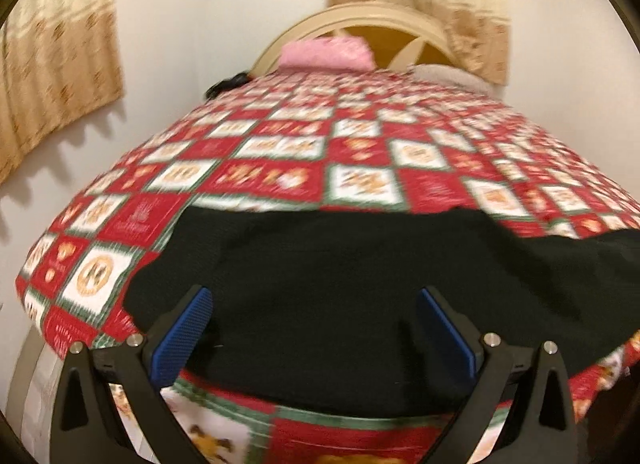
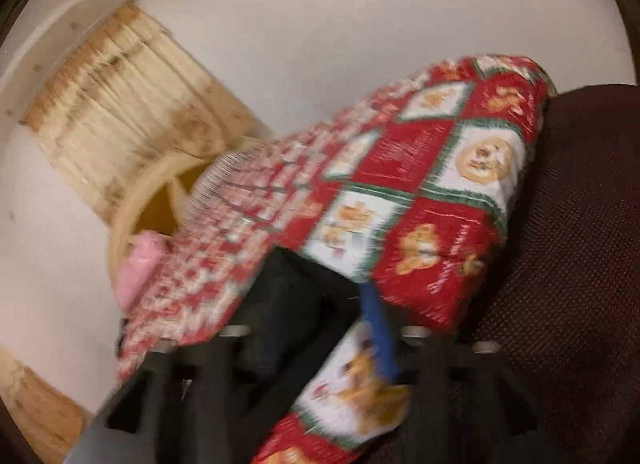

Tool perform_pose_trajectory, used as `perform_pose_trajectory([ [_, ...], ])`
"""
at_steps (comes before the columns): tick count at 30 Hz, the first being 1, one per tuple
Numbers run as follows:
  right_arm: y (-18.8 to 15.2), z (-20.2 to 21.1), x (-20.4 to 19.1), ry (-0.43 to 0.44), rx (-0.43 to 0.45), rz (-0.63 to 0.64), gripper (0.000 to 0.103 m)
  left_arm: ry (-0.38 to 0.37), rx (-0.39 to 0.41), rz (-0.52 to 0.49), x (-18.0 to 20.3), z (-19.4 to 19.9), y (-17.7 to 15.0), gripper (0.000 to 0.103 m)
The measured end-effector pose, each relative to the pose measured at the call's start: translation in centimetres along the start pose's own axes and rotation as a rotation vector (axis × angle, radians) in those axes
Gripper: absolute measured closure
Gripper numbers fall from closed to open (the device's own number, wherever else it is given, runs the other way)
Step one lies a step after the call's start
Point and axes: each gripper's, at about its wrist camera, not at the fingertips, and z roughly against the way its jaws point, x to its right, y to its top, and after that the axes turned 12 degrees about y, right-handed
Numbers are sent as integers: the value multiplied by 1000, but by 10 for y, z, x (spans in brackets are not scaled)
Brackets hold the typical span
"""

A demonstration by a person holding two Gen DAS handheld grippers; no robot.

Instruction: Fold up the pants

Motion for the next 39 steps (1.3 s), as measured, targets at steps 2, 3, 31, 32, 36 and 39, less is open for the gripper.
perform_pose_trajectory([
  [2,-16,-1,-19,79,-77,38,47,-41,19,-10,13,9,5,0],
  [3,-27,-6,-28,110,-142,53,47,-60,21,-7,17,11,8,0],
  [31,-101,-27,-78,234,-387,195,100,-154,71,-50,45,50,5,0],
  [32,-104,-25,-79,244,-398,191,100,-153,81,-53,46,52,6,0],
  [36,-126,-29,-86,268,-483,158,97,-177,88,-60,50,58,7,0],
  [39,-145,-35,-93,325,-518,132,53,-184,97,-80,56,61,6,0],
])
